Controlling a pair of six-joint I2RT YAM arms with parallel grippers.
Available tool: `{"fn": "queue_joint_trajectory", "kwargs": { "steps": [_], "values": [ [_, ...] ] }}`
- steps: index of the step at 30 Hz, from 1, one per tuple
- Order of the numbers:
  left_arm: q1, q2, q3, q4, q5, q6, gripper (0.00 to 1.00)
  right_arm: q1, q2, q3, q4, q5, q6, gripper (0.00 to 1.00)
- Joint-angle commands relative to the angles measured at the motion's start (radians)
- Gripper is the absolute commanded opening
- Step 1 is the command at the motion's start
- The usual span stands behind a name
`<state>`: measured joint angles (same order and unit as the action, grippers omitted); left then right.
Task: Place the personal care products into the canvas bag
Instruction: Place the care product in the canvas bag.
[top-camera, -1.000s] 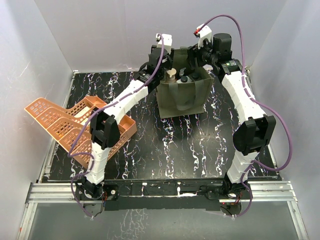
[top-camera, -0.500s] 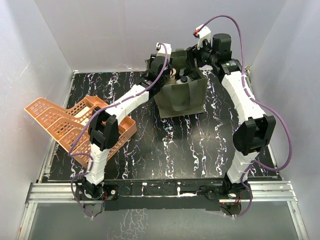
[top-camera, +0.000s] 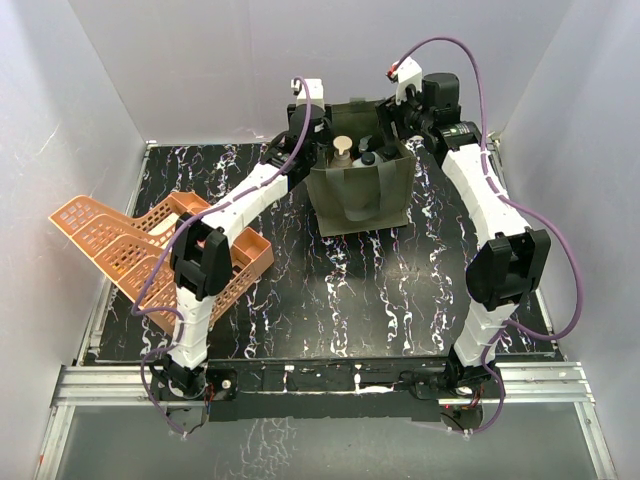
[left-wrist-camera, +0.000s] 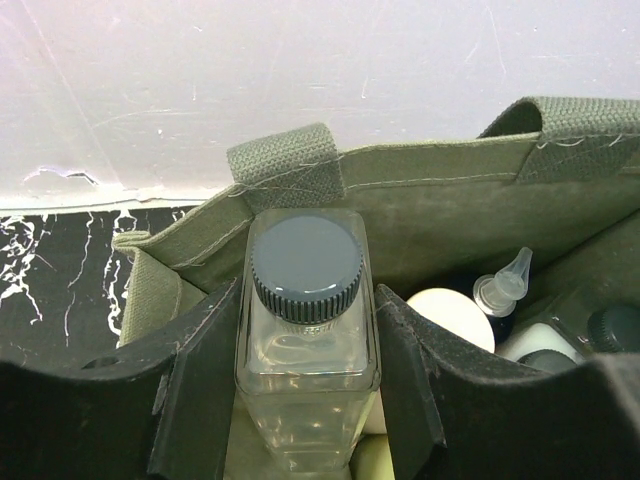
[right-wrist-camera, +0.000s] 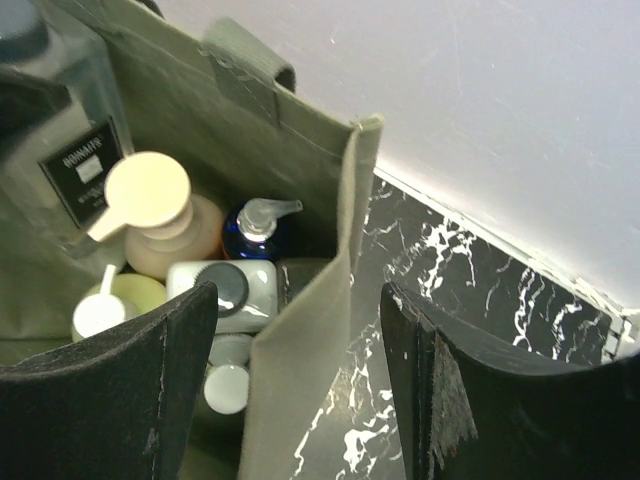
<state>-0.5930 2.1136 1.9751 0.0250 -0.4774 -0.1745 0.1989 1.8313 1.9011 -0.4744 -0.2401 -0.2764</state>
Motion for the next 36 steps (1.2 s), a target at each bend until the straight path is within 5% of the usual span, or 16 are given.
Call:
{"fn": "queue_joint_trajectory", "kwargs": {
  "steps": [1,8,19,28,36],
  "values": [
    [0.015,-0.116,0.07,0.036,0.013,-0.076,0.36,-0.003,-0.04,-0.01,-0.011,0.076,-0.045,0.68],
    [0.019,-0.138,0.027,0.052,0.049,-0.048,0.46,-0.002,-0.034,-0.022,-0.036,0.044,-0.034,0.62],
    [0.019,-0.166,-0.006,0.082,0.112,0.019,0.58,-0.003,-0.026,-0.001,-0.021,0.083,-0.005,0.09],
    [0.019,-0.178,-0.008,0.096,0.123,0.103,0.62,-0.003,-0.027,0.016,-0.018,0.07,0.013,0.08],
    [0.039,-0.202,0.001,-0.06,-0.006,0.056,0.63,-0.002,-0.022,0.017,-0.019,0.047,0.031,0.08]
  ]
}}
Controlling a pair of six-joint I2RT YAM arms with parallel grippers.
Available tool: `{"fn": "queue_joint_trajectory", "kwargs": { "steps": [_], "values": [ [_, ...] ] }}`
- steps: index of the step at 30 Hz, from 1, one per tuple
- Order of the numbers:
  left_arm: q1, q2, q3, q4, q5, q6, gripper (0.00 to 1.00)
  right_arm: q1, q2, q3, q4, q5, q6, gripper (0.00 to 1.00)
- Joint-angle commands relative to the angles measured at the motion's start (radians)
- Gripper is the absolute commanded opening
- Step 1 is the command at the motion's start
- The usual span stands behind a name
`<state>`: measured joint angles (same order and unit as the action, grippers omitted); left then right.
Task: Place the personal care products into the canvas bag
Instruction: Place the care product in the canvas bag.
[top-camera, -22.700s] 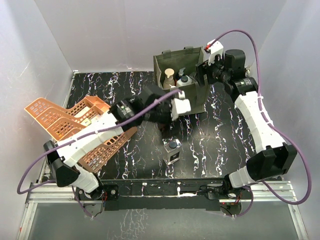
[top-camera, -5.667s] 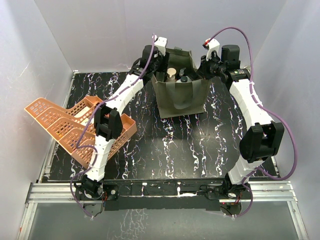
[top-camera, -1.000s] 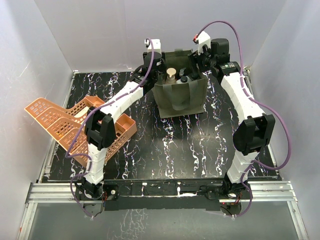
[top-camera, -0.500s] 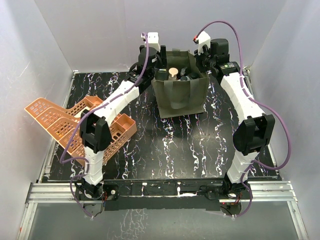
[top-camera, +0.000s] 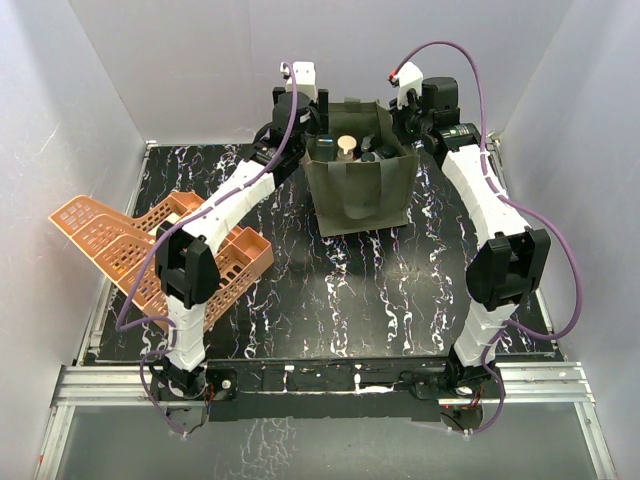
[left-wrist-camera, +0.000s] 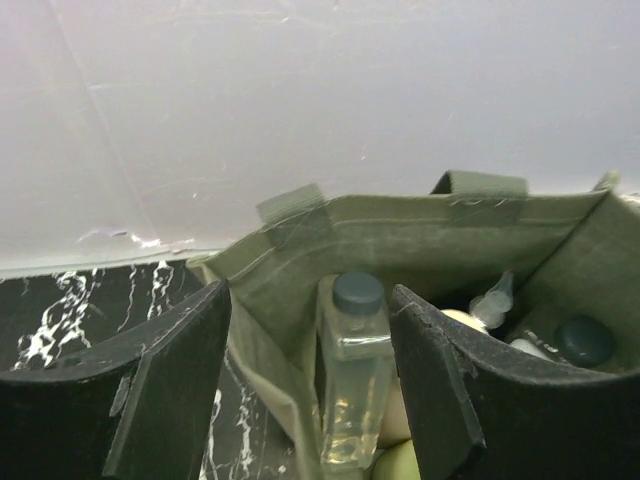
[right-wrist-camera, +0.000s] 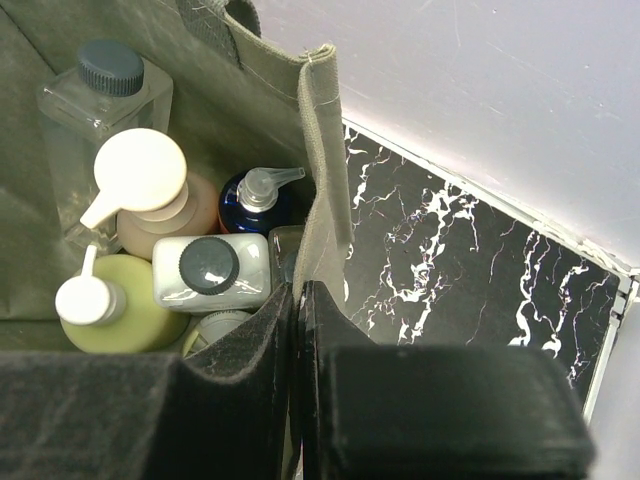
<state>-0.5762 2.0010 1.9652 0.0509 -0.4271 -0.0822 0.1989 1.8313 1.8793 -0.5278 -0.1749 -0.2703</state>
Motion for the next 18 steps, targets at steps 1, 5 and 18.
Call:
{"fn": "queue_joint_trajectory", "kwargs": {
  "steps": [1,5,18],
  "values": [
    [0.028,-0.081,0.019,-0.109,-0.06,-0.056,0.63,-0.003,-0.022,0.04,0.032,-0.022,0.025,0.08],
    [0.052,-0.059,0.053,-0.169,-0.086,-0.12,0.7,-0.003,-0.026,0.035,0.028,-0.027,0.025,0.08],
    [0.131,0.048,0.155,-0.258,0.034,-0.289,0.68,-0.002,-0.038,0.027,0.025,-0.043,0.026,0.08]
  ]
}}
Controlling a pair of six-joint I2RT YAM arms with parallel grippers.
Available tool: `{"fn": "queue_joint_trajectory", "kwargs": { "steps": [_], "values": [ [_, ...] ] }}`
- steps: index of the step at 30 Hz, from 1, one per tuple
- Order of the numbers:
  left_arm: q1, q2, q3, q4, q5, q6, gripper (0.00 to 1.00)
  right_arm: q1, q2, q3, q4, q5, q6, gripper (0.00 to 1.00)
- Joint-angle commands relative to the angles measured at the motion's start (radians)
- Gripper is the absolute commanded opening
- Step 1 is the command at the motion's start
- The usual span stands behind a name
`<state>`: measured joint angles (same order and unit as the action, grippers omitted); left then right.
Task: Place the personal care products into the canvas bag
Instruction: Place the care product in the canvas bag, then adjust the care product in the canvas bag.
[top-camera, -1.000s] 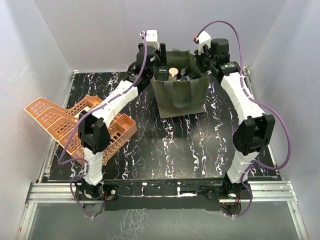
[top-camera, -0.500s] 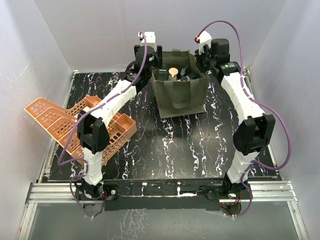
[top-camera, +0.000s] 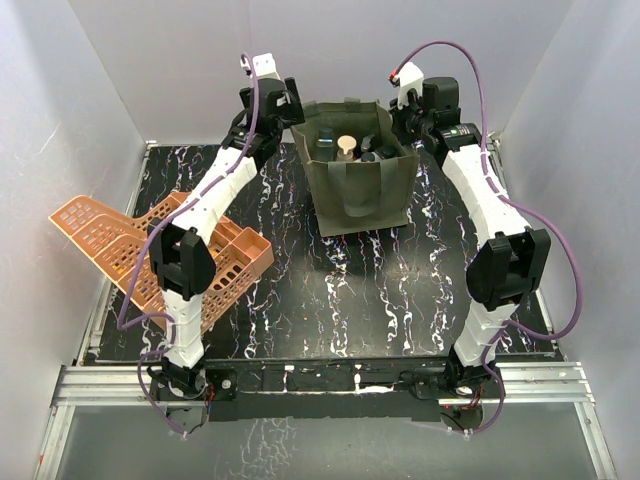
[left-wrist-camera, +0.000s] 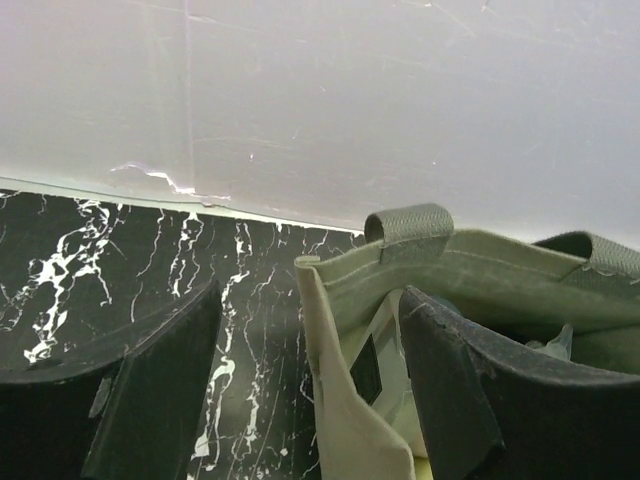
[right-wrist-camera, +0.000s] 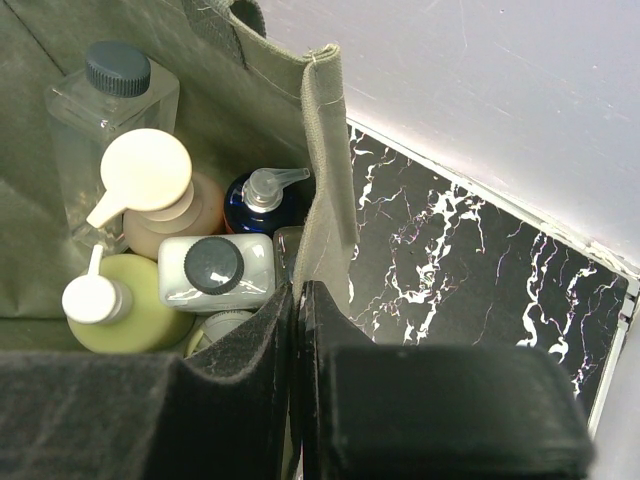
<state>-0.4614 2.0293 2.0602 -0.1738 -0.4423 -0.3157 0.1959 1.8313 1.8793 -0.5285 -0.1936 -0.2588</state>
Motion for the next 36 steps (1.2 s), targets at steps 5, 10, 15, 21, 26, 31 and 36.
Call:
{"fn": "queue_joint_trajectory", "kwargs": {
  "steps": [5,10,15,21,26,31,36],
  "values": [
    [0.017,0.035,0.064,-0.063,0.098,-0.096,0.67,0.002,-0.038,0.033,0.026,-0.026,0.015,0.08],
    [0.017,0.026,0.039,-0.092,0.135,-0.137,0.63,0.002,-0.035,0.041,0.027,-0.027,0.013,0.08],
    [0.017,0.026,0.037,-0.097,0.152,-0.154,0.53,0.002,-0.035,0.037,0.025,-0.034,0.013,0.08],
    [0.017,0.05,0.065,-0.104,0.178,-0.191,0.47,0.002,-0.038,0.044,0.025,-0.036,0.01,0.08],
    [0.017,0.06,0.077,-0.12,0.195,-0.22,0.47,0.002,-0.043,0.044,0.024,-0.039,0.009,0.08],
    [0.017,0.062,0.069,-0.12,0.211,-0.238,0.37,0.002,-0.05,0.038,0.025,-0.042,0.006,0.08],
    [0.017,0.054,0.073,-0.076,0.237,-0.197,0.1,0.002,-0.057,0.021,0.031,-0.021,0.001,0.08]
  ]
}}
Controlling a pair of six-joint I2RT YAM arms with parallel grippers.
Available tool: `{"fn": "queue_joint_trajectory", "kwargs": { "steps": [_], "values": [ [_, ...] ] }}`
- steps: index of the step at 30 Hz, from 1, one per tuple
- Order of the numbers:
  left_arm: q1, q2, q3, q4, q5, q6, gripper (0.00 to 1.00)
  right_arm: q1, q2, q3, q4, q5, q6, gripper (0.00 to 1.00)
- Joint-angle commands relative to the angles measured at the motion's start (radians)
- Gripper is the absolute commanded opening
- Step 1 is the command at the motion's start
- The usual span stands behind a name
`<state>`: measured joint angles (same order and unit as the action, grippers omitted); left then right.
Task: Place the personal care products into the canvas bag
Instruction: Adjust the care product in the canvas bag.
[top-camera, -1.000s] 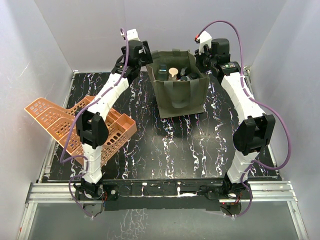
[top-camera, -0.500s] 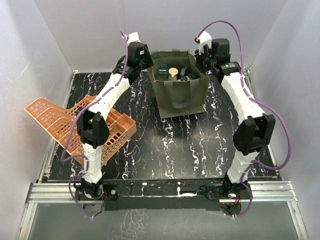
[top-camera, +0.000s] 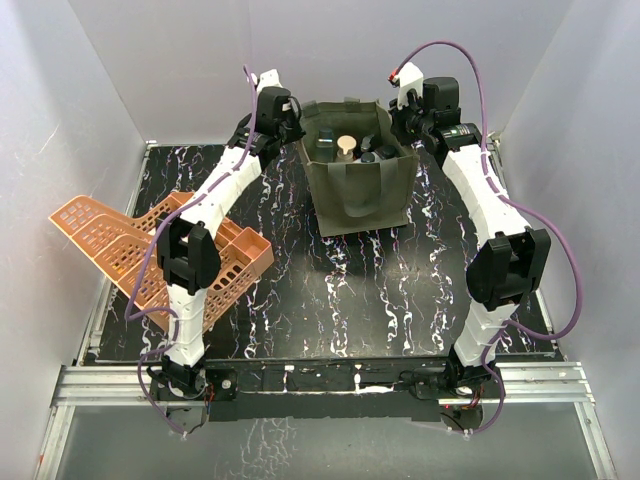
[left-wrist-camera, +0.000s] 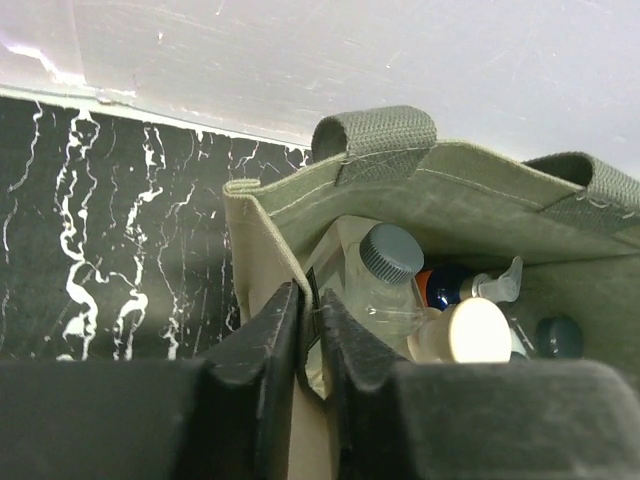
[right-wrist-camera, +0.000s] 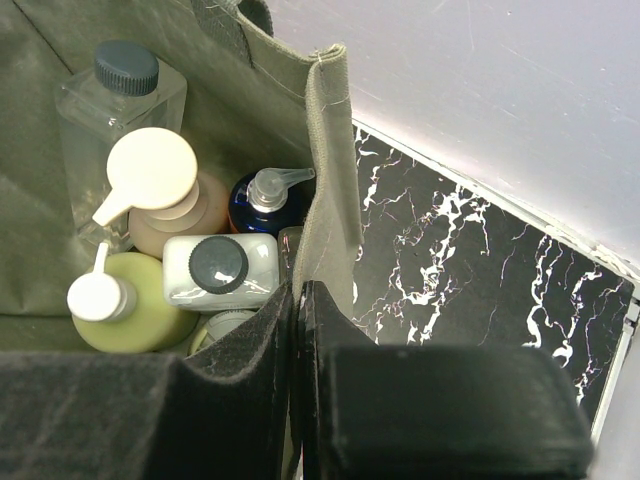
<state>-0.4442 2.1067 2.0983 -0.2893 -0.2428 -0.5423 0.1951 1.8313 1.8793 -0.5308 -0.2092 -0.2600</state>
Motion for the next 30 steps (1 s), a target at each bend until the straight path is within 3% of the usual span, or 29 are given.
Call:
{"fn": "queue_joint_trajectory", "kwargs": {
  "steps": [1,5,9,12,17,22,30],
  "values": [
    [-0.001,-0.028,0.034,0.066,0.05,0.042,0.01,0.003,-0.057,0.02,0.033,-0.001,0.001,0.11],
    [-0.001,-0.053,0.014,0.127,0.081,0.089,0.0,0.002,-0.046,0.056,0.041,-0.014,-0.031,0.41],
    [-0.001,-0.067,-0.008,0.159,0.091,0.122,0.0,0.012,0.001,0.186,0.037,-0.041,-0.059,0.57],
    [-0.001,-0.074,-0.024,0.174,0.109,0.126,0.0,0.04,0.045,0.296,0.023,-0.068,-0.074,0.64],
    [-0.001,-0.088,-0.058,0.199,0.148,0.127,0.0,0.106,0.08,0.35,0.066,-0.11,-0.087,0.68],
    [-0.001,-0.11,-0.097,0.239,0.182,0.125,0.0,0.113,0.149,0.377,0.083,-0.221,0.017,0.67],
    [-0.001,-0.143,-0.139,0.284,0.256,0.127,0.0,0.135,0.273,0.384,0.149,-0.247,0.163,0.63]
  ]
}}
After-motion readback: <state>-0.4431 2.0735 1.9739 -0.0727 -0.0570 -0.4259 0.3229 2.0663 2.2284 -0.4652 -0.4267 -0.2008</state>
